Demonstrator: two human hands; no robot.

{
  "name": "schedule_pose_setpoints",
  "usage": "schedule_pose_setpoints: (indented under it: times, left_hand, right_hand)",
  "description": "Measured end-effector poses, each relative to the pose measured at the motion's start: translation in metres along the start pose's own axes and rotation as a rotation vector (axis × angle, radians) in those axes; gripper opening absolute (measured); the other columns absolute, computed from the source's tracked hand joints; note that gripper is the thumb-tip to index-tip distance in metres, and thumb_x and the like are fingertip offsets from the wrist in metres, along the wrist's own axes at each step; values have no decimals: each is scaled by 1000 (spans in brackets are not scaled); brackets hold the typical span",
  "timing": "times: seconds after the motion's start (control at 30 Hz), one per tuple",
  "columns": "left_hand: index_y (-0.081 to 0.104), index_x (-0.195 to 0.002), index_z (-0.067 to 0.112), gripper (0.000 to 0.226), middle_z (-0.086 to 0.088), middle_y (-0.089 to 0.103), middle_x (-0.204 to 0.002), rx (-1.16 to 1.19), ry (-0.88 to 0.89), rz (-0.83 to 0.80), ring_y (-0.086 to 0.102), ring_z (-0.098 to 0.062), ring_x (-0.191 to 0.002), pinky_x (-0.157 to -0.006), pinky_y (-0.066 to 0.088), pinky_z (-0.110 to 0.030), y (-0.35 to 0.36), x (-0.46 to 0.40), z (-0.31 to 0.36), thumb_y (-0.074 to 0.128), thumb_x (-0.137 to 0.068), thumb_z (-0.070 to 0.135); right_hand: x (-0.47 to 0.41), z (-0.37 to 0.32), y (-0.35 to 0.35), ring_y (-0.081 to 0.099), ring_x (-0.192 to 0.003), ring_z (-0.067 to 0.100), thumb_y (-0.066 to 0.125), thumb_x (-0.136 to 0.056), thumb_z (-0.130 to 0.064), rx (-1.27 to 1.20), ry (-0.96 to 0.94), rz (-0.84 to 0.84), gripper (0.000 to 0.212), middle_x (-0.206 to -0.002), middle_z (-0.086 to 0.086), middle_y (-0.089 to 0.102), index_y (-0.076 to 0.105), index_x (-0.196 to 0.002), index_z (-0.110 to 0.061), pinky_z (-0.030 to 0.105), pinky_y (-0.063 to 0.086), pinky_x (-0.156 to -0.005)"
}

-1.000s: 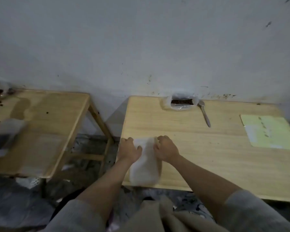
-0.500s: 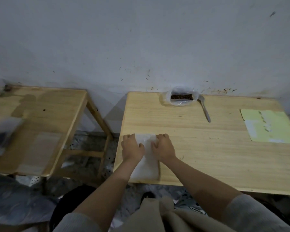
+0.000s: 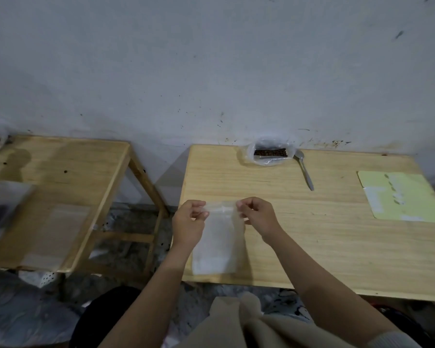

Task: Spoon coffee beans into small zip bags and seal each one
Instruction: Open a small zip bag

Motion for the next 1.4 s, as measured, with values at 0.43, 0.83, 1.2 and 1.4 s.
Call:
schedule_pose_setpoints:
  times: [0.43, 0.83, 1.2, 1.4]
  left_hand:
    - [63, -83, 30, 20, 7, 63, -100, -6, 293, -10, 58, 2, -91, -69, 49, -16, 50, 9, 100, 72, -81, 13]
    - [61, -72, 15, 16, 1, 66, -76, 130, 199, 34, 63, 3, -66, -60, 49, -14, 157, 12, 173, 75, -80, 16]
    - [66, -70, 18, 19, -3, 70, -81, 249, 94, -22, 68, -22, -84, -71, 57, -36, 189, -2, 173, 76, -74, 2]
    - [72, -74, 22, 20, -5, 71, -83, 321, -10, -65, 70, -20, -82, -73, 58, -36, 199, 2, 169, 75, -77, 2]
  right_hand:
    - [-1, -69, -69, 65, -68, 16, 67, -83, -4, 31, -101, -102, 11, -74, 9, 71, 67, -72, -7, 28, 52, -57]
    - [-25, -94, -154, 68, -73, 20, 73, -77, -1, -46, -298, 48, 15, -75, 10, 72, 64, -66, 3, 32, 55, -73]
    - [-33, -99, -177, 68, -75, 24, 74, -73, 5, -242, -230, -86, 10, -82, 13, 74, 69, -65, 0, 29, 53, -67]
    - [-31, -94, -183, 63, -68, 16, 75, -73, 1, -264, -63, -106, 8, -81, 5, 74, 70, -67, -2, 24, 46, -57]
Point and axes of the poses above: each hand's wrist, its own x-axis away from the middle knuckle, its own y-axis out of the palm, z = x × y, the point moved 8 cm from there along -x, towards the middle knuckle
